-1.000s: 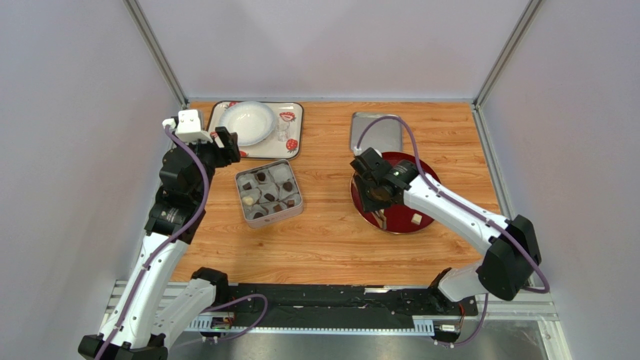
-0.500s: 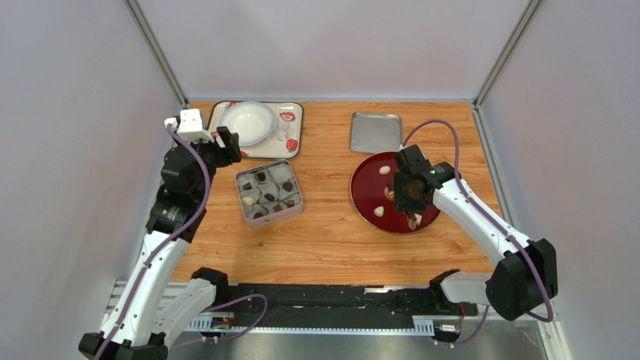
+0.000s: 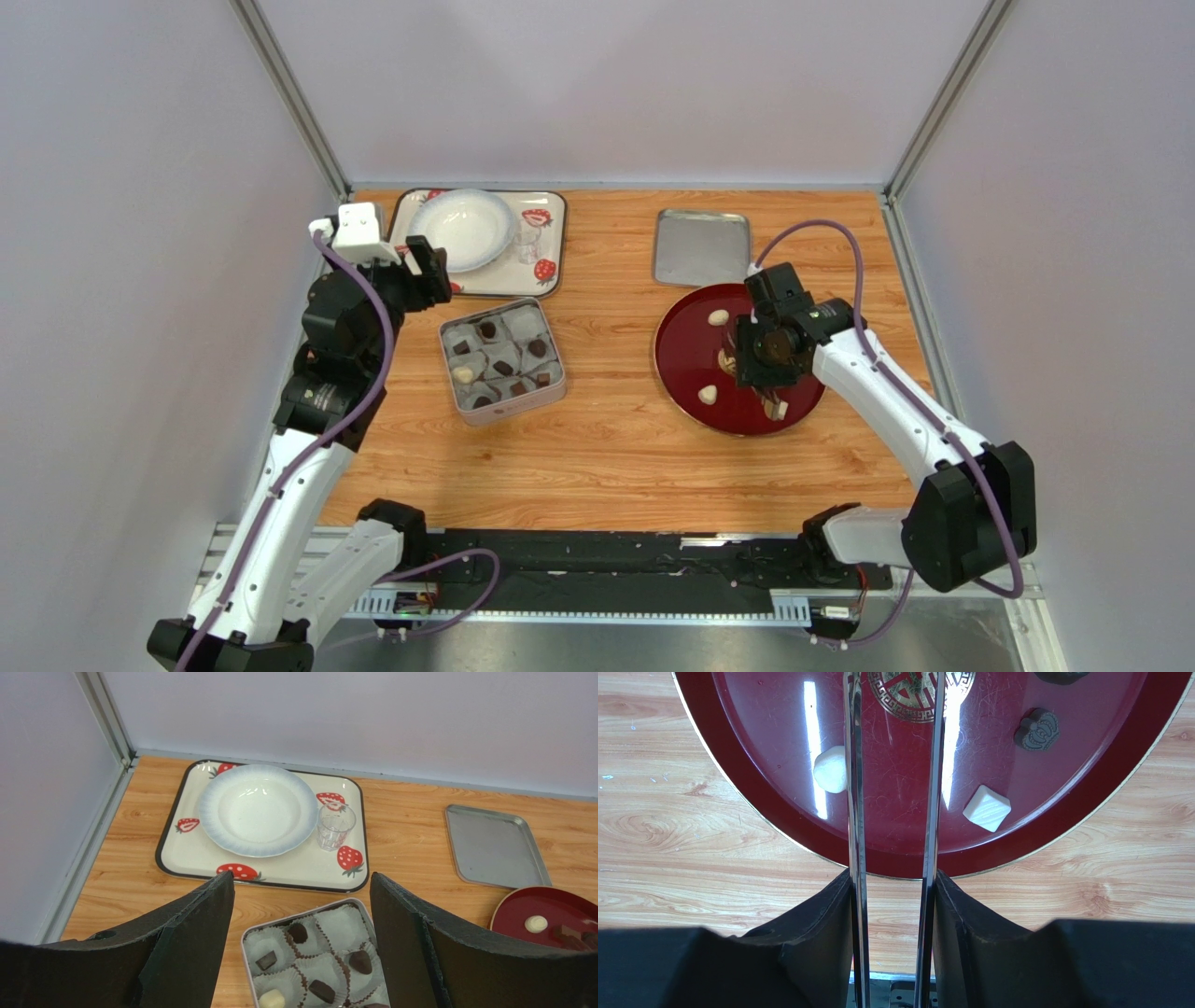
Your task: Pack the chocolate
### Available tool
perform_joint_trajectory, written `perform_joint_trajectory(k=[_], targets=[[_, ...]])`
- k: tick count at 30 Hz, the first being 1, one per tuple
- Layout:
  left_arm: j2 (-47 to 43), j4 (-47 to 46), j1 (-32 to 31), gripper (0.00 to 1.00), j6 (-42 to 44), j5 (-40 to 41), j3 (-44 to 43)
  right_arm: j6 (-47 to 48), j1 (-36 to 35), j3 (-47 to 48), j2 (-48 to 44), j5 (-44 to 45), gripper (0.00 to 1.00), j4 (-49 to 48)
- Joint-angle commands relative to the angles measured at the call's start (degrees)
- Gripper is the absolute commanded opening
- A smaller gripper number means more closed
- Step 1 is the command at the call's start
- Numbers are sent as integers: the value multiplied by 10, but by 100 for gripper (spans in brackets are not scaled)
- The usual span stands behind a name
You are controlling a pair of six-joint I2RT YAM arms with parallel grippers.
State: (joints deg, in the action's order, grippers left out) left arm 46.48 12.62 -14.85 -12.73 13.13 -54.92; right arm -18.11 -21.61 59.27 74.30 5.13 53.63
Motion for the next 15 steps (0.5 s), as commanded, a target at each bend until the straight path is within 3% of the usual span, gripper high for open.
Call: perform_joint_trajectory(k=[1, 15], targets=[[0, -2, 4, 79, -4, -7, -27, 7, 8, 3, 8, -5, 43, -30], [2, -1, 4, 79, -5, -12, -27, 4, 9, -18, 25, -36, 41, -24]])
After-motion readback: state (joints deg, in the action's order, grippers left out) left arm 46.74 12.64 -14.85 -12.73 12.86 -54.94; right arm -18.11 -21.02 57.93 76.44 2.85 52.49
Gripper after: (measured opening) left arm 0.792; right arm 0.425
